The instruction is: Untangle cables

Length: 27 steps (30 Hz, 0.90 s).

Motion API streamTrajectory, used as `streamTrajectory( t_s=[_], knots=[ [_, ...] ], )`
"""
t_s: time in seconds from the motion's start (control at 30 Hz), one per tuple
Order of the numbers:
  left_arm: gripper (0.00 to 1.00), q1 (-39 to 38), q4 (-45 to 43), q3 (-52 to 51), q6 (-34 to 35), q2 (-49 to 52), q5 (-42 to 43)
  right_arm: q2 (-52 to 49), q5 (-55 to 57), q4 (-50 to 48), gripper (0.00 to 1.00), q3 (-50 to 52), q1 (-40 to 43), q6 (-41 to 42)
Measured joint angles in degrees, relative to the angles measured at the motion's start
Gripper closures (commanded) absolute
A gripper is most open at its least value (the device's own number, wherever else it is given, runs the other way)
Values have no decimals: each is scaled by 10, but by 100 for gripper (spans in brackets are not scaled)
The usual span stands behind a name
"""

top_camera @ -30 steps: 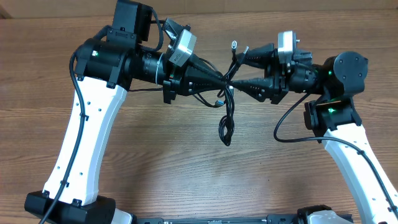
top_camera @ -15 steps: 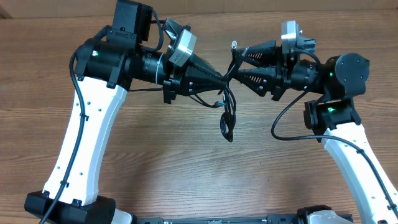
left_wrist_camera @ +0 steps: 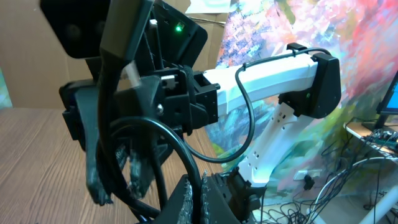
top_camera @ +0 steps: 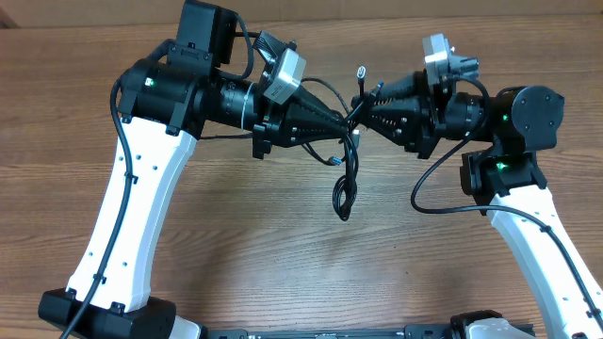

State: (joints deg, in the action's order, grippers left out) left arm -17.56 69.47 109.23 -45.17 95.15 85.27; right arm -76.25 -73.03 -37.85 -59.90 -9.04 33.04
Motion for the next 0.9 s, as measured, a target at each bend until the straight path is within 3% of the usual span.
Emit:
streamTrajectory(
  t_s=[0.5, 0.67, 0.9],
  knots=[
    [96, 8, -39, 0, 2, 0, -27, -2, -64, 59, 96, 0, 5, 1],
    [96, 34, -86, 0, 47, 0, -44, -2, -94, 136, 96, -1, 3, -1],
    [96, 90, -124, 0, 133, 0, -82, -2, -127, 150, 96, -1, 3, 0]
  ],
)
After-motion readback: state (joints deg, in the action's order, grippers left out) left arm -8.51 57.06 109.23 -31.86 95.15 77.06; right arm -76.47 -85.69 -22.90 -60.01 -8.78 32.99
